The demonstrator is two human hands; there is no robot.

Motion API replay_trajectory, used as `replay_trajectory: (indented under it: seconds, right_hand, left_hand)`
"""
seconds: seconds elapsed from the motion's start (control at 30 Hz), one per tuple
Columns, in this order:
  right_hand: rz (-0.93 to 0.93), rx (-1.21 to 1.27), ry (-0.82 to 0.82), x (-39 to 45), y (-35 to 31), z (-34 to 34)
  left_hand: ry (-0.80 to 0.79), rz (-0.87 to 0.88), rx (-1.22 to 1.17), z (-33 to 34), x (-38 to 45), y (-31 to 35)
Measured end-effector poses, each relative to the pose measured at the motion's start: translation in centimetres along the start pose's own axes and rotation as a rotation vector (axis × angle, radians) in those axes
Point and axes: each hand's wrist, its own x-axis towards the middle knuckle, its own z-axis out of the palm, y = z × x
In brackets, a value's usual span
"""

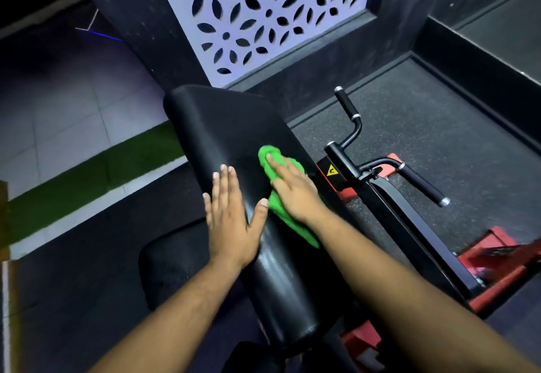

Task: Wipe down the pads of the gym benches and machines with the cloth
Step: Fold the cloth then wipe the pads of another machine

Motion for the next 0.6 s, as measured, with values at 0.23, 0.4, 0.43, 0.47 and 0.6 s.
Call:
replay_trajectory:
  seconds: [0.23,0.4,0.43,0.47,0.6]
  right_hand:
    - [-0.146,0.009,-0.075,-4.7,2.5,-0.9]
    - [-0.137,-0.038,-0.04,6.2,-4.7,0.0]
    - [-0.112,-0.038,-0.043,7.4,-5.8,-0.1]
    - [-0.101,-0.041,-0.048,7.7,-6.1,0.0]
    - [-0.24,-0.056,-0.107,1.3,-3.8,-0.6]
  left_hand:
    - [0.056,-0.17,-0.083,-3.5,7.1,-4.2]
    - [0.034,-0.22,-0.196,-2.4,11.5,-4.9]
    - [0.068,-0.225,-0.233,-2.1,11.3,-4.8]
    - [0.093,-0.228,-0.261,-2.0,11.1,-4.8]
    - [0.063,-0.216,-0.302,-2.8,12.8,-6.1]
